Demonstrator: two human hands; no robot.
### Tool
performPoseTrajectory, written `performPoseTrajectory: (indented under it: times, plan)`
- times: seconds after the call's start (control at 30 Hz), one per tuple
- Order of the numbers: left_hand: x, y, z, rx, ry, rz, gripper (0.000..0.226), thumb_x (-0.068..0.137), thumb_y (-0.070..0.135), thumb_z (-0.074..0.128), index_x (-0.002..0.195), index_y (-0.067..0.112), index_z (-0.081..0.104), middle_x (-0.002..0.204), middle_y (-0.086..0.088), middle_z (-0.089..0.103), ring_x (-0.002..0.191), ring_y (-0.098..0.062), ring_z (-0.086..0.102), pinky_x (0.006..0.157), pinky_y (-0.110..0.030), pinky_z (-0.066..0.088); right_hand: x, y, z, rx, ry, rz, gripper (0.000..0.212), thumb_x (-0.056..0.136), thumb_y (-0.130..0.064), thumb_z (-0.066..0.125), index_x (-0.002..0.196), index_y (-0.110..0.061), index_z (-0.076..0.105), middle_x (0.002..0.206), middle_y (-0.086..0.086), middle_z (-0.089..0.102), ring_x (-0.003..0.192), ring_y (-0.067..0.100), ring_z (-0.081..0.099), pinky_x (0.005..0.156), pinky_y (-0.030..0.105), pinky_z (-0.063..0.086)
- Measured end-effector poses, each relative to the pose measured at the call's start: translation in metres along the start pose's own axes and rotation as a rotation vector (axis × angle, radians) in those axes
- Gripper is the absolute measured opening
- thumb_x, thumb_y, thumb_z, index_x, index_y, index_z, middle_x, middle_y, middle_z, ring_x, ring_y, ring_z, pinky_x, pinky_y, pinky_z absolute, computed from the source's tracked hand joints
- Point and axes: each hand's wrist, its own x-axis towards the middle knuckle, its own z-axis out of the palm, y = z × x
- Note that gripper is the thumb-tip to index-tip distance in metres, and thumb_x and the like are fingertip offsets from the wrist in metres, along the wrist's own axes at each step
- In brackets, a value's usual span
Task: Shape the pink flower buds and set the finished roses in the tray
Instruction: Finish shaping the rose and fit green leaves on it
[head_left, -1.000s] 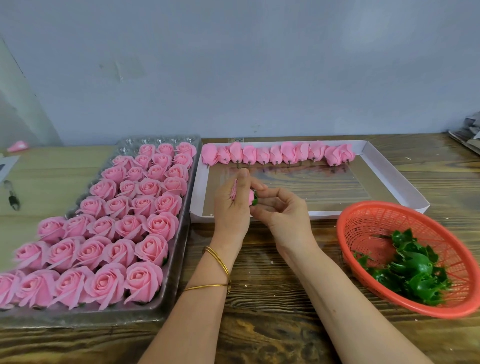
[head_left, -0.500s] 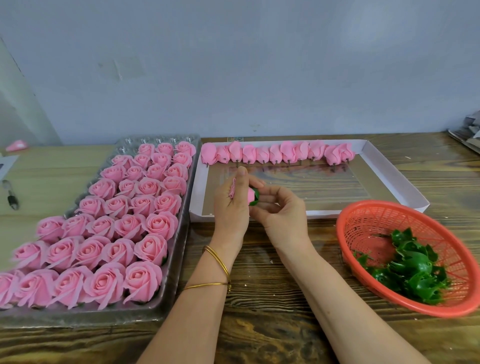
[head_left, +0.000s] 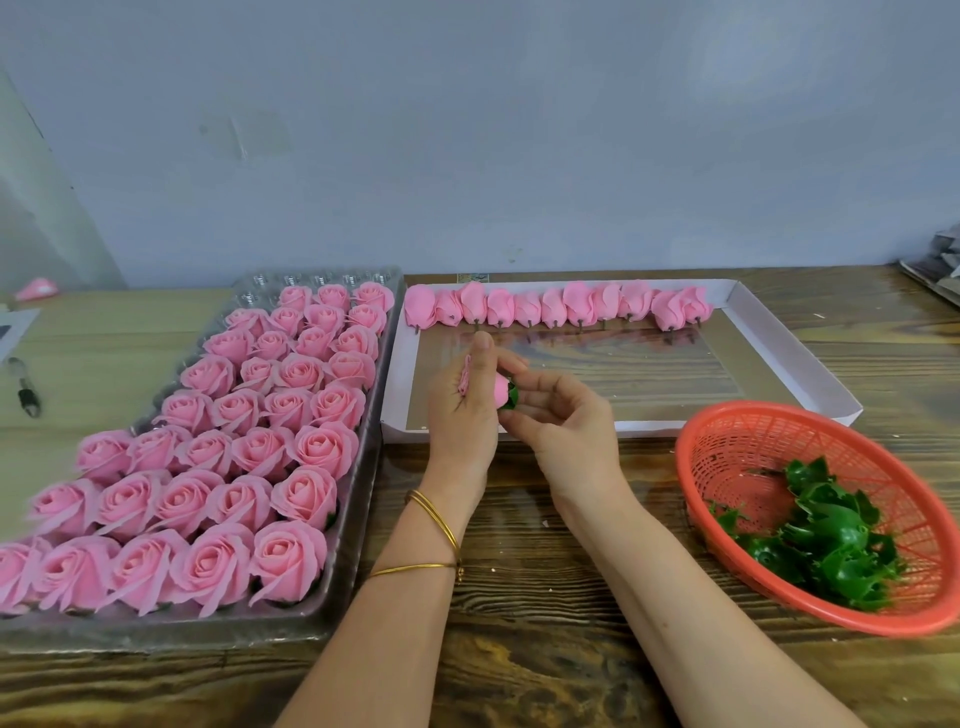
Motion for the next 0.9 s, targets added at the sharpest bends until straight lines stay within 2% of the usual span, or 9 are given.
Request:
performPoseTrajectory:
  times: [0.07, 0.17, 0.27, 0.47, 0.57, 0.67, 0.8, 0.9]
  plan:
    - [0.0004, -0.0008, -0.0005, -0.005, 0.002, -0.008, 0.042, 0.095, 0.05, 0.042, 0.066, 0.033, 0.068, 0.081, 0.002, 0.07, 0.084, -0.013, 0.065, 0.08, -0.028, 0.05, 0.0005, -0.0005, -0.0004, -0.004, 0.003, 0.002, 0.036, 0.079, 0.018, 0.066, 0.092, -0.015, 0.066, 0.084, 0.002, 0.071, 0.076, 0.003, 0.069, 0.078, 0.021, 0.058]
    - [0.0, -0.0018, -0.0001, -0.031, 0.003, 0.0, 0.043, 0.098, 0.045, 0.043, 0.067, 0.032, 0.068, 0.081, 0.003, 0.071, 0.082, -0.01, 0.064, 0.076, -0.02, 0.051, 0.0019, -0.0008, -0.0015, 0.017, 0.007, 0.019, 0.036, 0.082, 0.018, 0.062, 0.09, -0.017, 0.068, 0.083, 0.004, 0.071, 0.079, 0.011, 0.069, 0.08, 0.023, 0.058]
    - [-0.0004, -0.0005, 0.0005, -0.042, -0.005, 0.012, 0.042, 0.094, 0.052, 0.044, 0.067, 0.031, 0.068, 0.08, 0.004, 0.071, 0.08, -0.008, 0.065, 0.072, -0.014, 0.05, 0.0026, -0.0002, -0.002, 0.083, 0.002, 0.049, 0.033, 0.085, 0.017, 0.06, 0.091, -0.014, 0.07, 0.084, 0.009, 0.073, 0.084, 0.019, 0.07, 0.084, 0.03, 0.059]
    - [0.0006, -0.0015, -0.0005, -0.023, -0.022, 0.011, 0.044, 0.093, 0.054, 0.042, 0.067, 0.031, 0.069, 0.08, 0.004, 0.07, 0.084, -0.011, 0.065, 0.075, -0.02, 0.049, 0.0037, 0.0008, -0.0017, 0.121, -0.004, 0.089, 0.026, 0.082, 0.012, 0.067, 0.095, -0.011, 0.068, 0.087, 0.013, 0.074, 0.094, 0.029, 0.071, 0.094, 0.044, 0.055]
    - [-0.0001, -0.0008, -0.001, -0.018, -0.027, 0.029, 0.044, 0.094, 0.052, 0.041, 0.067, 0.031, 0.069, 0.079, 0.005, 0.07, 0.083, -0.01, 0.065, 0.075, -0.016, 0.05, 0.0044, 0.0005, -0.0018, 0.221, -0.02, 0.133, 0.017, 0.085, 0.007, 0.065, 0.097, -0.005, 0.067, 0.081, 0.009, 0.074, 0.089, 0.025, 0.072, 0.095, 0.042, 0.055]
    - [-0.0014, 0.0007, -0.0004, -0.032, -0.031, 0.025, 0.044, 0.094, 0.052, 0.043, 0.066, 0.03, 0.068, 0.077, 0.007, 0.07, 0.079, -0.005, 0.065, 0.071, -0.011, 0.048, 0.0041, -0.0005, -0.0029, 0.287, -0.021, 0.154, 0.015, 0.09, 0.0, 0.064, 0.103, 0.006, 0.065, 0.092, 0.016, 0.075, 0.093, 0.025, 0.073, 0.093, 0.039, 0.056]
    - [-0.0025, 0.0008, -0.0008, -0.009, -0.059, 0.03, 0.043, 0.091, 0.054, 0.042, 0.066, 0.031, 0.068, 0.077, 0.009, 0.069, 0.079, -0.002, 0.064, 0.07, -0.009, 0.047, 0.0029, -0.0014, -0.0028, 0.259, 0.009, 0.162, 0.011, 0.09, 0.001, 0.063, 0.101, 0.005, 0.064, 0.093, 0.018, 0.074, 0.093, 0.026, 0.073, 0.09, 0.037, 0.058]
    - [-0.0016, -0.0014, -0.0012, -0.01, -0.053, 0.028, 0.044, 0.097, 0.047, 0.042, 0.068, 0.028, 0.068, 0.079, 0.006, 0.07, 0.081, -0.004, 0.064, 0.071, -0.01, 0.048, 0.0031, -0.0011, -0.0038, 0.265, 0.033, 0.174, 0.016, 0.089, 0.004, 0.063, 0.105, 0.007, 0.064, 0.099, 0.023, 0.072, 0.095, 0.029, 0.072, 0.089, 0.037, 0.058]
